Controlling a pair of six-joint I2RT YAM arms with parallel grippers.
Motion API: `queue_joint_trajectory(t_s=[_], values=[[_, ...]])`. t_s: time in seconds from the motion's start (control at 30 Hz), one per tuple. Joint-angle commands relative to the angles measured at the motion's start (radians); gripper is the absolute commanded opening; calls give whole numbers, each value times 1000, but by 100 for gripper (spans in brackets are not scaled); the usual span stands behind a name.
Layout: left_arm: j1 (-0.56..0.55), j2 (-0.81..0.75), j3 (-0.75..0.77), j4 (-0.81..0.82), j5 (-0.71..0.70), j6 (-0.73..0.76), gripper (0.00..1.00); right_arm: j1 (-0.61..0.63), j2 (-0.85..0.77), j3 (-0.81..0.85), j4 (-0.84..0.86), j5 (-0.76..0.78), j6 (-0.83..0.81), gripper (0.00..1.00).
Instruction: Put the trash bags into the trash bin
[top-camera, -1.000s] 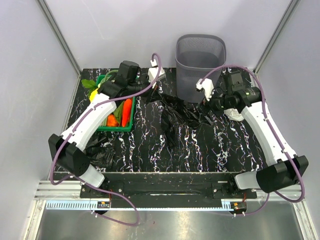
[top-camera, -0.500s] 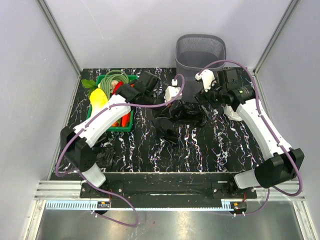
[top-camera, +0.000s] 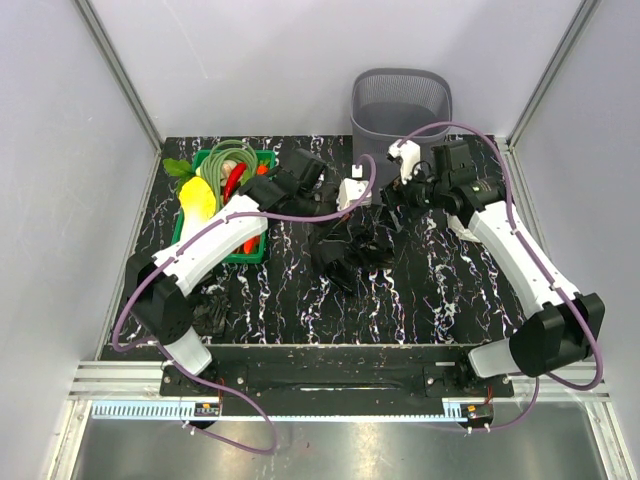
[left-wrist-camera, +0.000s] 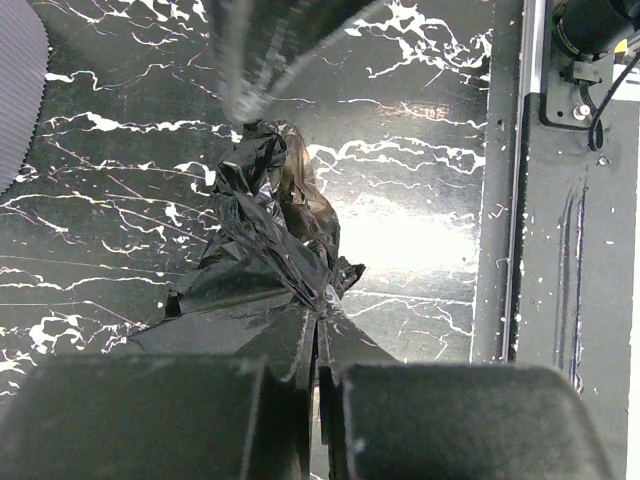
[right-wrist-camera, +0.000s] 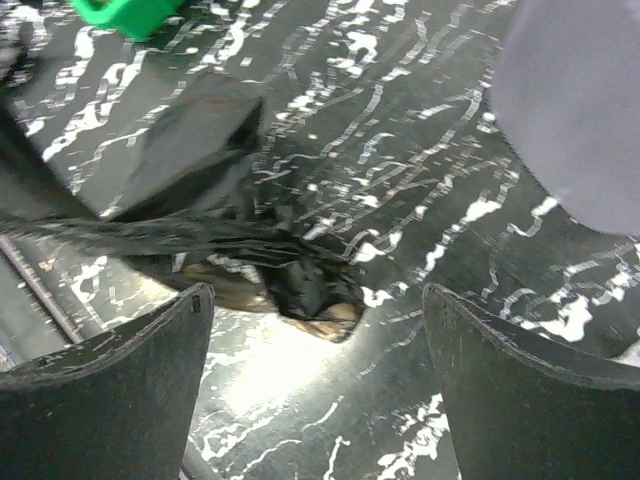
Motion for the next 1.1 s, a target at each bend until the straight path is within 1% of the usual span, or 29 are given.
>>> queue_joint_trajectory(t_s=[0.0, 0.1, 0.17, 0.23, 0.33, 0.43, 0.5, 0.63, 0.97, 1.07], values=[[3, -25, 26, 57, -14, -20, 0, 19, -40, -22, 10, -248, -52, 90], [3, -22, 43, 55, -22, -25, 0, 44, -48, -54, -7, -265, -90, 89], [5, -24, 49, 48, -11, -23, 0, 56, -59, -92, 23, -281, -93, 89], [5, -24, 54, 42, 15, -17, 0, 71, -60, -126, 68, -271, -95, 89], [3, -25, 61, 38, 35, -22, 0, 93, -27, -131, 94, -241, -89, 89], [3, -28, 66, 28, 67, -20, 0, 93, 4, -148, 167, -190, -66, 88], [3, -31, 64, 28, 72, -22, 0, 96, 19, -148, 189, -187, -72, 87], [5, -31, 57, 26, 76, -18, 0, 96, 36, -131, 195, -190, -76, 86], [3, -34, 48, 22, 82, -5, 0, 96, -10, -119, 154, -150, -144, 83], [3, -36, 46, 19, 93, -3, 0, 96, -11, -119, 163, -133, -135, 83]])
